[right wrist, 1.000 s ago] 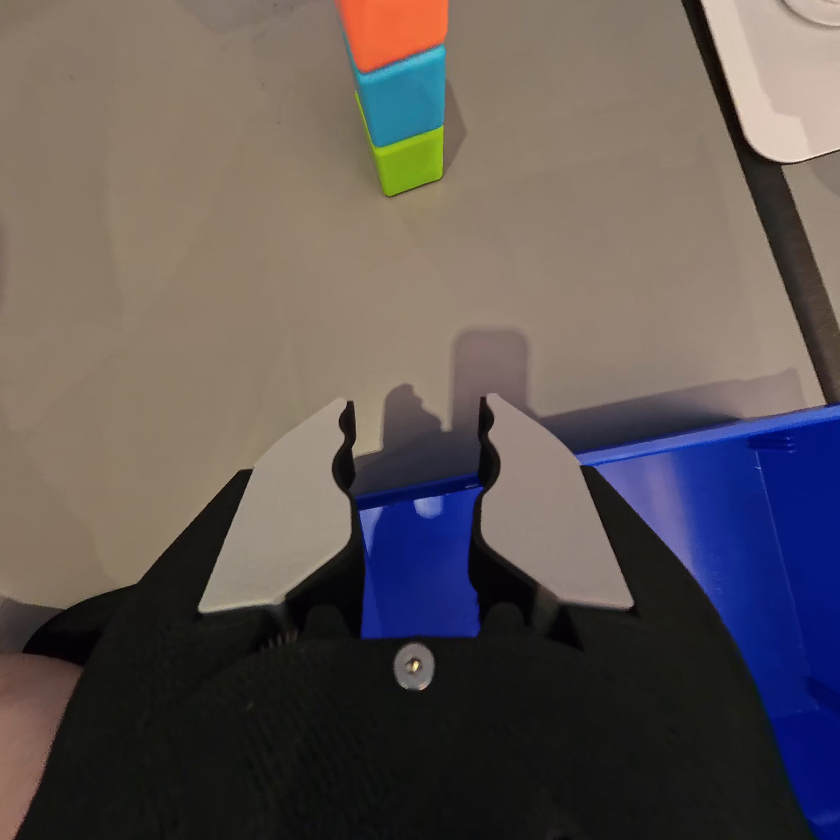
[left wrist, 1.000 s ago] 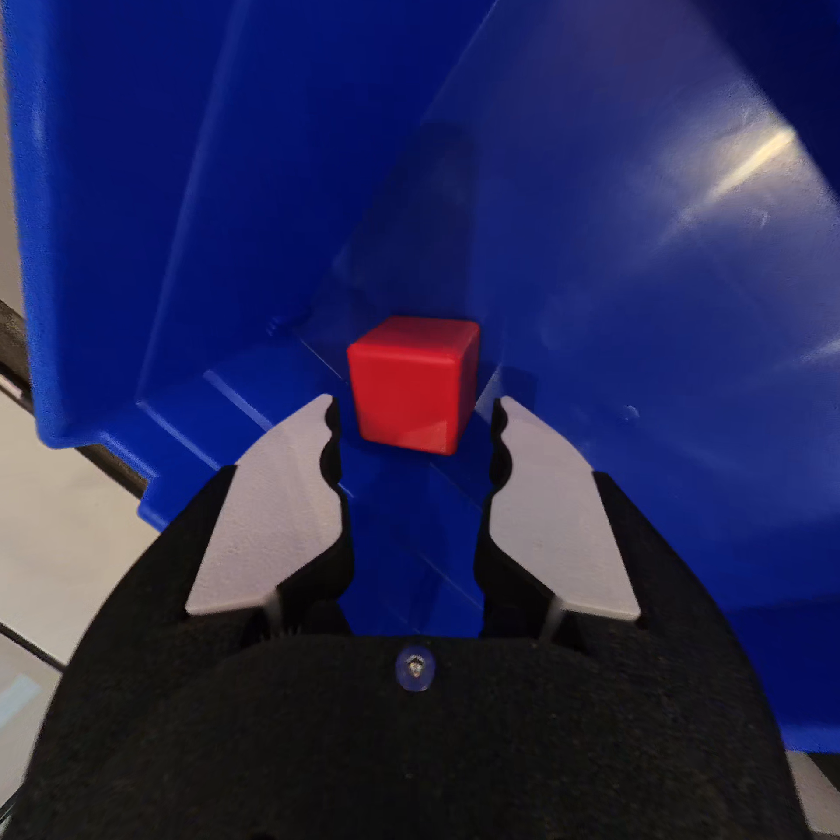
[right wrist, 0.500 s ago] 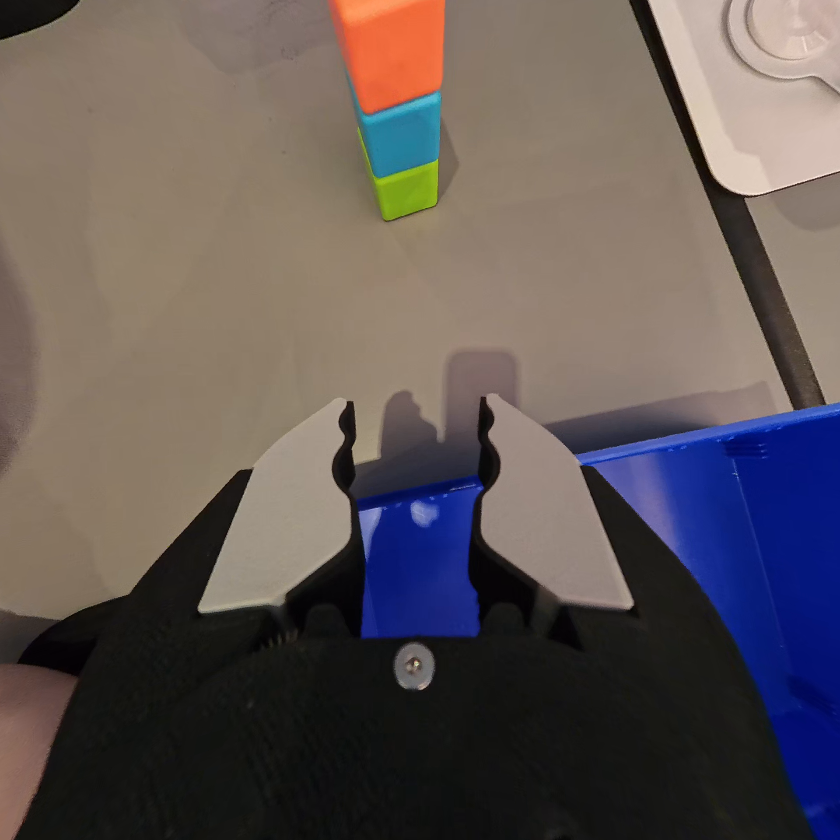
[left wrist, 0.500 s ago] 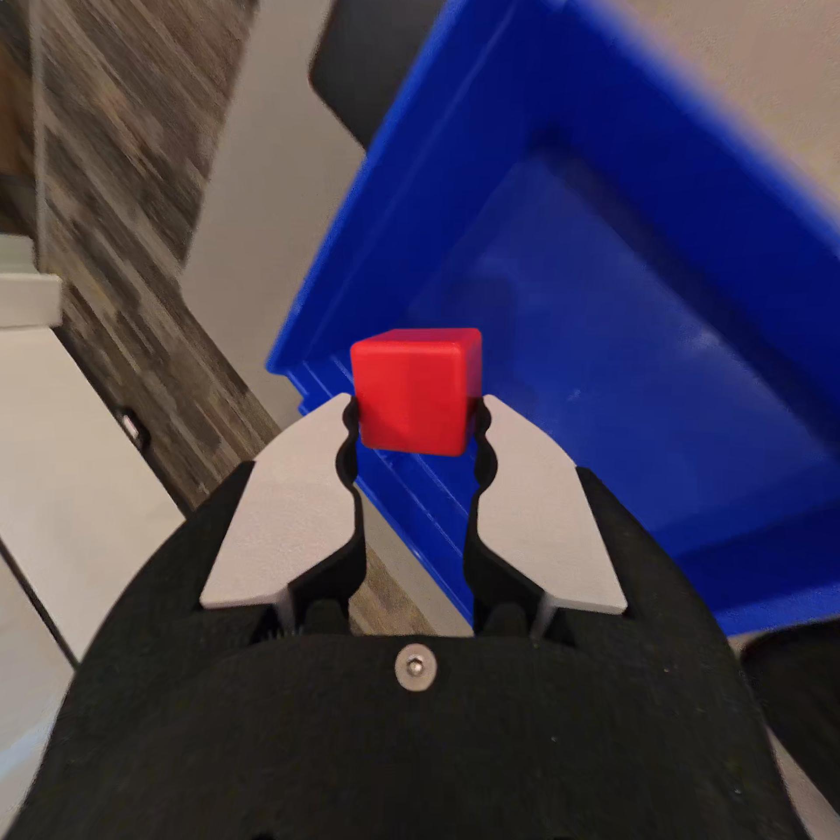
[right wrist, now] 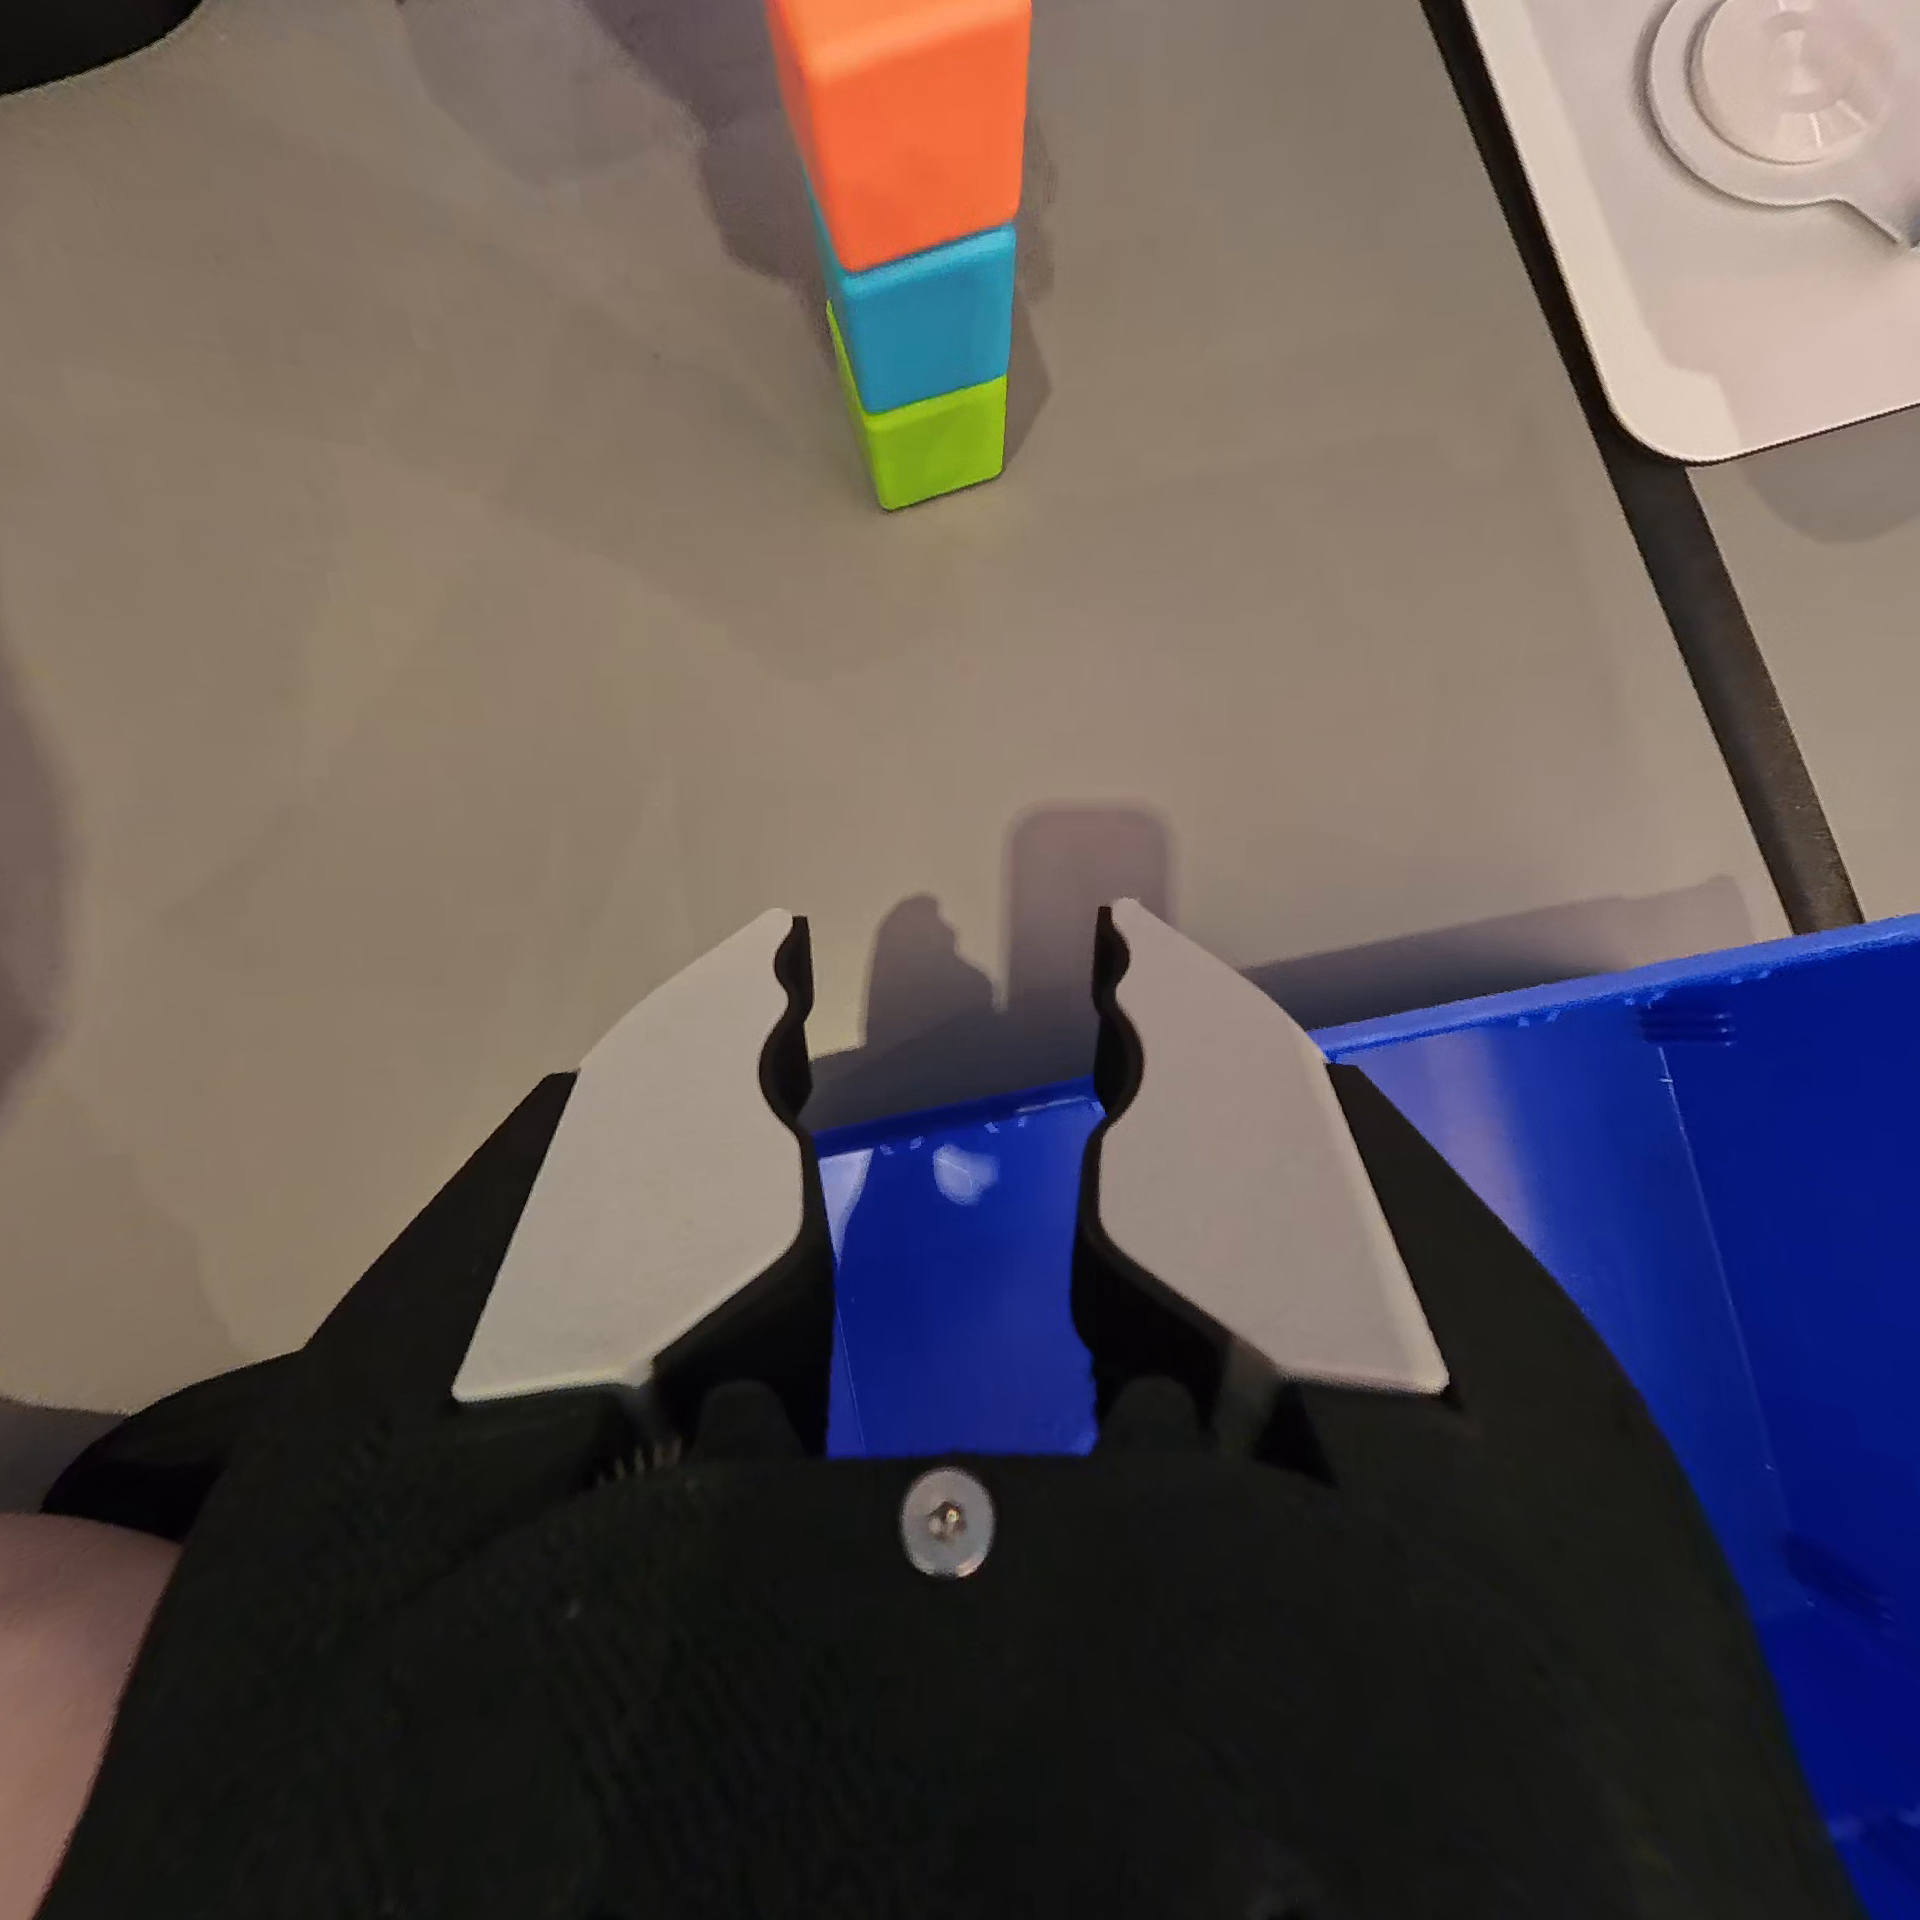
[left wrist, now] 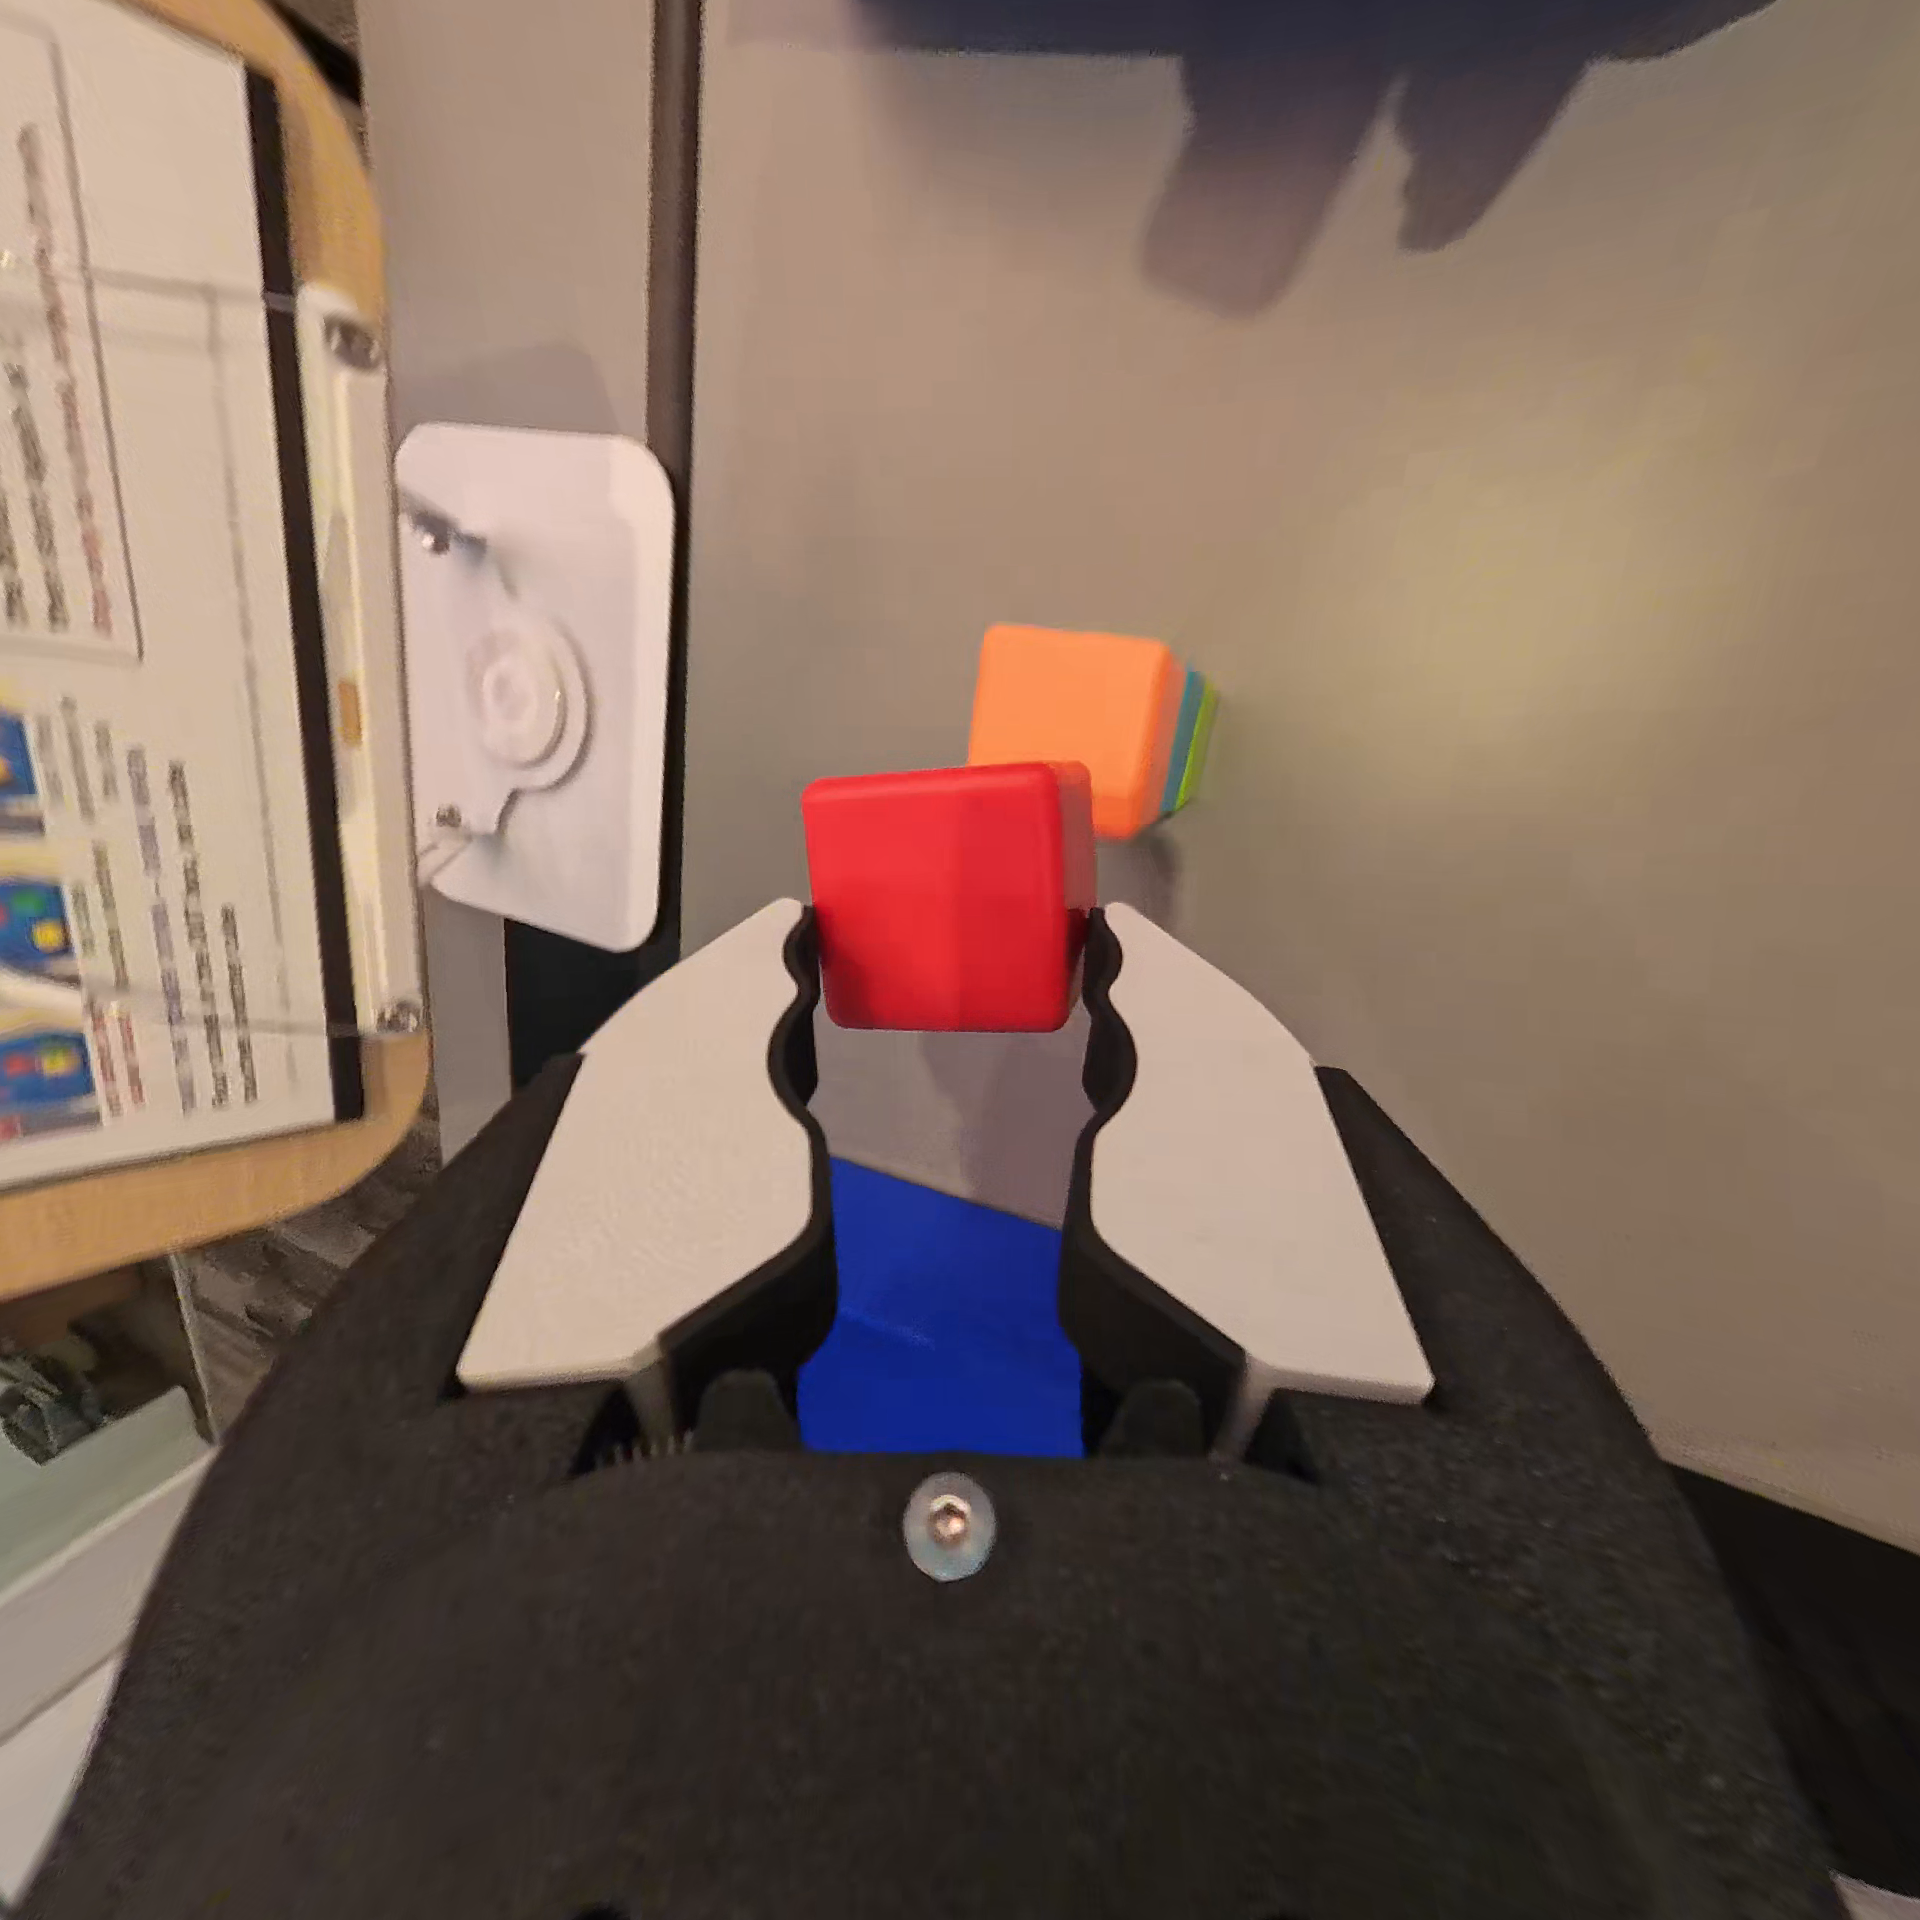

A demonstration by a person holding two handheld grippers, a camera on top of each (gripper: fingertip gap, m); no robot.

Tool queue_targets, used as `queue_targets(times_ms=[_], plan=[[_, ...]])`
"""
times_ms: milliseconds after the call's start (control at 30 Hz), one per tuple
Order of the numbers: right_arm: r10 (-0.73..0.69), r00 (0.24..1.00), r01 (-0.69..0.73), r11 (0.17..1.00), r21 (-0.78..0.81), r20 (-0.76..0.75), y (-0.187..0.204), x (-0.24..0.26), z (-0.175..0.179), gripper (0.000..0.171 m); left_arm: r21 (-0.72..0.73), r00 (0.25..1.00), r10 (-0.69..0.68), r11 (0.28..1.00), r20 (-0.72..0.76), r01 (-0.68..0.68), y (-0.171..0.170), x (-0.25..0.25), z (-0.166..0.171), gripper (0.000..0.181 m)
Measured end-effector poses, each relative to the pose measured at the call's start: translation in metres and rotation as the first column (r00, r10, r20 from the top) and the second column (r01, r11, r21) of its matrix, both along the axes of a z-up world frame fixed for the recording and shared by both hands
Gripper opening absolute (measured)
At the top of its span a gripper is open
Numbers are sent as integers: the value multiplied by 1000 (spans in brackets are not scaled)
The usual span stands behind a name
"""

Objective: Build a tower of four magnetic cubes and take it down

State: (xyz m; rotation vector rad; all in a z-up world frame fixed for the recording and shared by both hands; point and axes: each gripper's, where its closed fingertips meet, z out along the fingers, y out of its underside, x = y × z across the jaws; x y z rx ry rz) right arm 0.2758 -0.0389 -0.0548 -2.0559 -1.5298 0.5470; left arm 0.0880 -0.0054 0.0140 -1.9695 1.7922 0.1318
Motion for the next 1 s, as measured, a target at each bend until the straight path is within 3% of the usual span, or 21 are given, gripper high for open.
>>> queue_targets(times_ms=[200,467,600,833,933,1000], plan=[[-4,1000,4,1000,1,-11,0,4,2,53,-44,996,-54,998,-66,51,4,24,-14,48],[-16,1000,16,1000,-12,-14,2,8,0,53,-121,997,-76,990,-14,74,4,29,-27,48],[-12,1000,11,1000,-12,-12,1,6,-1,53,-149,999,-53,987,-1,53,6,23,-34,64],[-4,1000,4,1000,0,-18,1,3,2,53,-46,971,-1,999,238,12,-2,17,-10,64],[3,1000,-3,1000,16,-30,1,0,7,53,-29,890,101,995,445,-99,-6,10,-3,66],[9,999,-8,1000,25,-37,1,-4,9,53,-56,796,161,986,584,-158,-12,10,-8,70]])
